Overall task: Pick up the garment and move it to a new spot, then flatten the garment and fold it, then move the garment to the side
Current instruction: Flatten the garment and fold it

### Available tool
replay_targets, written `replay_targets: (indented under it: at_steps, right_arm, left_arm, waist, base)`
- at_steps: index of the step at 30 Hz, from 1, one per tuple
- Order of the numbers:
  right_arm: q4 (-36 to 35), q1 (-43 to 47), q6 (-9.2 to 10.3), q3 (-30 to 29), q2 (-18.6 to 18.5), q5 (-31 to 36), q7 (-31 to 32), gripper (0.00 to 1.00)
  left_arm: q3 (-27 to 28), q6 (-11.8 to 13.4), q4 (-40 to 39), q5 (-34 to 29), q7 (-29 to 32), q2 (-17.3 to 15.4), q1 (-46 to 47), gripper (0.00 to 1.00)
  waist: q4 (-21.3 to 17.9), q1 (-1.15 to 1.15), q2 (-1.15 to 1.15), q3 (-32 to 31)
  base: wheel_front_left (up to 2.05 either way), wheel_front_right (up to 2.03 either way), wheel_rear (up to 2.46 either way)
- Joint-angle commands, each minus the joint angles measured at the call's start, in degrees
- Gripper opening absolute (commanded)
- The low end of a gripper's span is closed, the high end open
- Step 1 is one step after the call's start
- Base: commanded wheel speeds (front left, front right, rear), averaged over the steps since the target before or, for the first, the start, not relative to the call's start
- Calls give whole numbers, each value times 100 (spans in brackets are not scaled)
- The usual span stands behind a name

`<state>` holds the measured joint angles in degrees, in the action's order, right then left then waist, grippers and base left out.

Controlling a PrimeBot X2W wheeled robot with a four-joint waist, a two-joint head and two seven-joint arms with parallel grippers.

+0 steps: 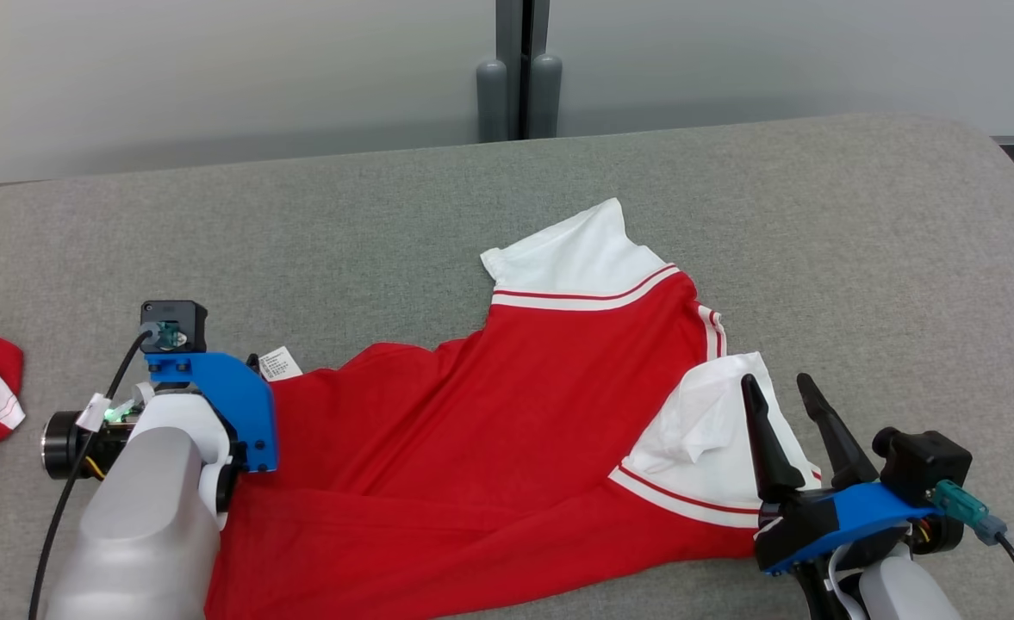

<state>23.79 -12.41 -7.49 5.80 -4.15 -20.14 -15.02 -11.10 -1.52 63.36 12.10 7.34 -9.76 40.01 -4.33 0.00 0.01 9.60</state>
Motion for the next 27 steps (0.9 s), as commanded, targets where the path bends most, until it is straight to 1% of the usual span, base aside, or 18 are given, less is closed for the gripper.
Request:
replay_targets:
  at_steps: [1,5,7,8,10,11,12,14,16,17,20,21,22,23,27]
  right_arm:
    - [23,69,-1,22,3,29,-22,100]
    - [47,82,-1,54,13,20,-22,100]
    - [54,82,-1,48,14,16,-22,100]
    - [62,81,-1,35,14,9,-22,100]
    - [69,77,-1,19,16,6,-22,100]
    - [71,78,-1,6,16,5,-22,100]
    - [72,81,-1,-1,19,4,-22,100]
    - [81,72,-1,-21,21,-11,-22,100]
    - [90,42,-1,-23,28,-18,-22,100]
    - [93,23,-1,-20,32,-21,-22,100]
    - [94,-24,-1,-10,39,-33,-22,100]
    - [95,-55,-1,-3,39,-44,-22,100]
    - [98,-82,-1,-1,40,-61,-22,100]
    - [94,-109,-1,4,36,-70,-22,100]
    - [69,-201,-1,-22,-20,-109,-22,100]
  left_arm:
    - [-23,48,9,-25,79,-50,25,100]
    - [-81,64,7,-23,290,-74,-24,99]
    - [-66,18,-15,46,394,-29,-49,79]
    - [-61,6,-30,79,440,-8,-63,63]
    - [-87,-41,-61,93,551,-26,-82,56]
    - [-93,-57,-81,120,591,-27,-96,50]
    - [-121,-73,-107,107,614,-50,-99,49]
    - [-128,-100,-124,149,718,-48,-123,34]
    - [-146,-87,-177,159,788,-43,-117,29]
    - [-134,-106,-184,202,845,-35,-141,24]
    - [-152,-121,-223,210,920,-53,-174,22]
    - [-157,-124,-246,219,947,-71,-190,12]
    - [-164,-134,-262,238,977,-72,-215,7]
    - [-153,-146,-289,271,1004,-59,-227,0]
    - [-185,-109,-502,244,818,-73,-246,0]
  waist:
    - [-11,0,-1,-6]
    - [-41,0,-1,6]
    - [-56,0,-1,13]
    - [-59,0,-1,14]
    - [-58,0,-1,17]
    - [-50,0,-1,18]
    - [-41,0,-1,17]
    - [-19,0,-1,17]
    - [3,0,-1,20]
    - [14,0,-1,22]
    - [33,0,-1,38]
    - [38,0,-1,50]
    - [45,0,-1,60]
    - [52,0,-1,70]
    - [102,0,-1,105]
  base:
    - [0,0,0]
    - [0,0,0]
    - [0,0,0]
    - [0,0,0]
    - [0,0,0]
    - [0,0,0]
    - [0,0,0]
    - [0,0,0]
    - [0,0,0]
    - [0,0,0]
    - [0,0,0]
    - [0,0,0]
    - [0,0,0]
    - [0,0,0]
    - [0,0,0]
